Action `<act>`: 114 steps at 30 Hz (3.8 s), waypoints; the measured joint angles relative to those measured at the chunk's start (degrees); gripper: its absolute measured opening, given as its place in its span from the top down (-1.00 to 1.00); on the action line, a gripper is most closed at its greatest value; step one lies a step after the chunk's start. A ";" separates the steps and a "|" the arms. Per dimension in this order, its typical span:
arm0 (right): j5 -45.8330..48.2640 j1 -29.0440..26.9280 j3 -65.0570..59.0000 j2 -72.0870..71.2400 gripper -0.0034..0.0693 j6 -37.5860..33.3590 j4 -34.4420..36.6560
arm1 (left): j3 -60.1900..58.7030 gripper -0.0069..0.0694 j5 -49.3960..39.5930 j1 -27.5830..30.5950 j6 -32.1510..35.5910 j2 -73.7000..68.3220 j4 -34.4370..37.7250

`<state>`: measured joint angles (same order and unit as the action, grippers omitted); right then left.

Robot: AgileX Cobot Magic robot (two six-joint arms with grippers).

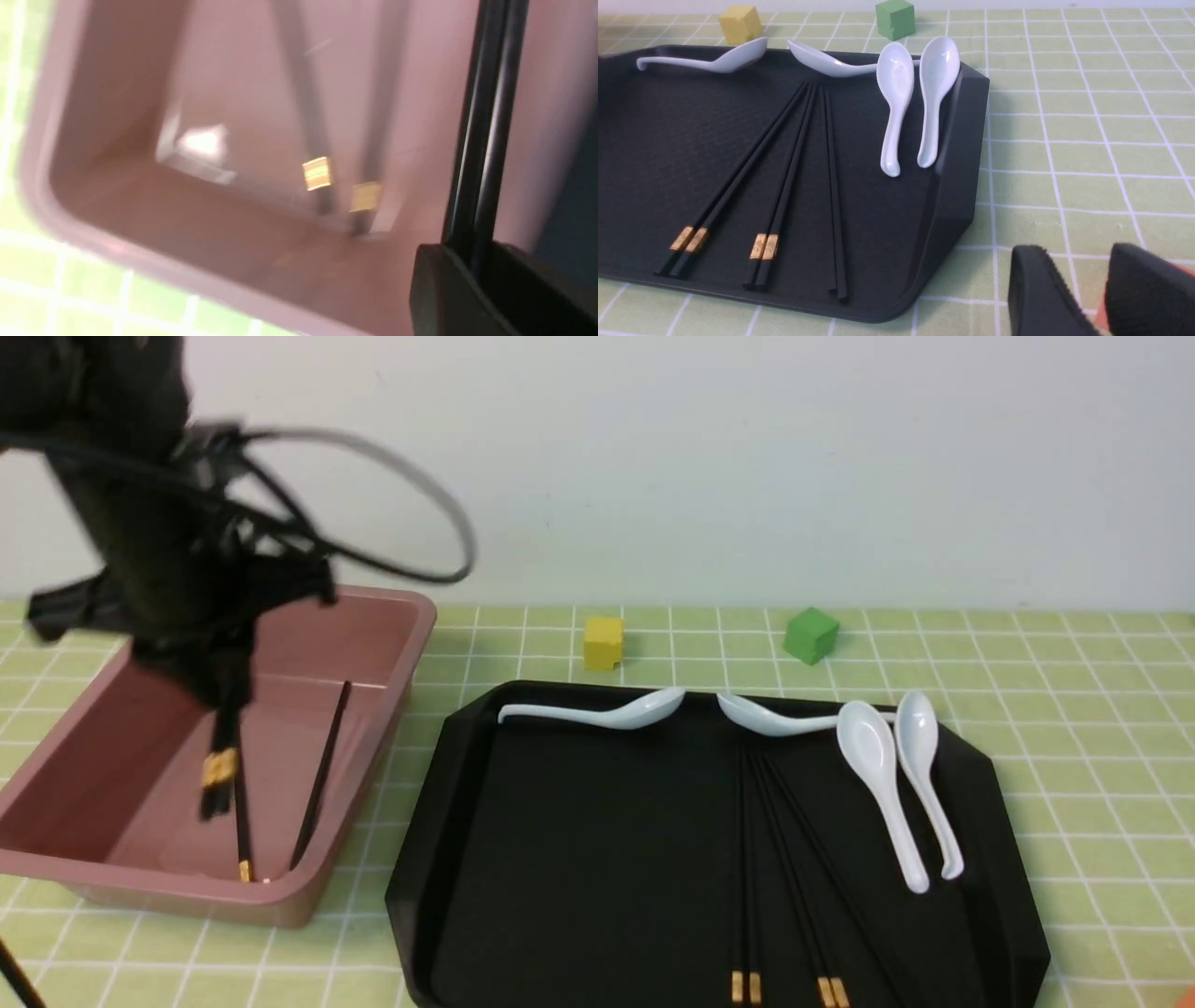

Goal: On green tablecloth take chopsticks from black tray and put them in box.

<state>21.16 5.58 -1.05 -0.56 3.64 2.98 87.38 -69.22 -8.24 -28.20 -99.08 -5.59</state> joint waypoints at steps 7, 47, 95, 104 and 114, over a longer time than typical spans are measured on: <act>0.00 0.00 0.00 0.00 0.25 0.00 0.00 | -3.98 0.53 9.52 5.17 -5.00 -4.57 -0.34; 0.00 0.00 0.00 0.00 0.25 0.00 0.02 | -43.50 0.85 27.29 2.64 5.19 48.86 5.98; 0.00 0.00 0.00 0.00 0.25 0.00 -0.03 | -67.95 0.85 56.73 2.64 25.32 71.96 24.57; 0.00 0.00 0.00 0.00 0.25 0.00 0.03 | -76.28 0.85 57.03 2.64 25.32 87.06 15.68; 0.00 0.00 0.00 0.00 0.25 0.00 0.03 | -88.88 0.82 50.71 2.64 25.39 98.77 10.78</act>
<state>21.16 5.58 -1.05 -0.56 3.64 3.02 -1.50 -18.51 -5.60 -2.81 -0.31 5.18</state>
